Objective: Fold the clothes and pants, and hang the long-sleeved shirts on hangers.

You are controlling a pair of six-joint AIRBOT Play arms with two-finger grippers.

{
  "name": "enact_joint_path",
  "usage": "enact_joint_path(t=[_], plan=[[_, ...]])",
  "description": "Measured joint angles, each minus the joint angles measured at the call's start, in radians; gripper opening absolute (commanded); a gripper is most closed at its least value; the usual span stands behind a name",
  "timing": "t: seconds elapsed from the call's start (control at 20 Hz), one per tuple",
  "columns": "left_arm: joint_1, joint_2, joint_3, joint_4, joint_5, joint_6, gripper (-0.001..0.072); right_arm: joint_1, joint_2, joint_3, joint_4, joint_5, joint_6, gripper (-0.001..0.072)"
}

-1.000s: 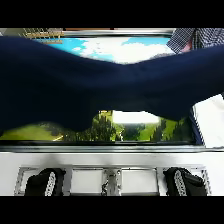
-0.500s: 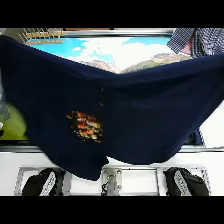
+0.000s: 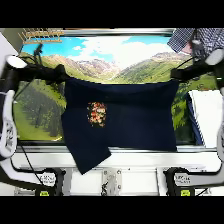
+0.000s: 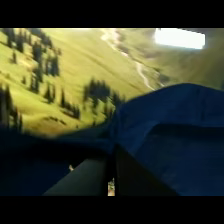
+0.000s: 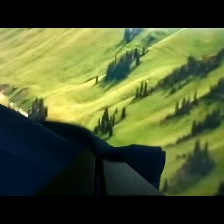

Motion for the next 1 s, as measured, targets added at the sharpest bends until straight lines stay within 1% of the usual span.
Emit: enact_joint_path(t=[0.1,0.25,0.35,0.45,0.55,0.7,1.0], plan=[[-0.002,-0.066,0.000,-0.010,0.074,0.002,0.0008,0.014,-0.079,0.037,-0.008,-0.043,0.036,0.0013],[0.011,-0.107,0.000,-0.022,0.158,0.008,0.0008,0.017,-0.135,0.066,-0.023,-0.093,0.080,0.0012],[0.030,-0.110,0.000,-0.020,0.165,0.018,0.0007,0.013,-0.145,0.070,-0.042,-0.095,0.097,0.0012],[0.044,-0.092,-0.012,0.014,0.143,0.032,0.0008,0.010,-0.135,0.053,-0.077,-0.088,0.106,0.0011],[0.051,-0.049,-0.062,0.063,0.129,0.041,0.0008,0.009,-0.108,0.006,-0.104,-0.087,0.112,0.0011],[0.057,0.034,-0.195,0.115,0.129,0.056,0.0008,0.010,-0.058,-0.108,-0.129,-0.101,0.116,0.0011],[0.058,0.151,-0.488,0.153,0.193,0.084,0.0008,0.010,0.018,-0.352,-0.145,-0.155,0.119,0.0015]])
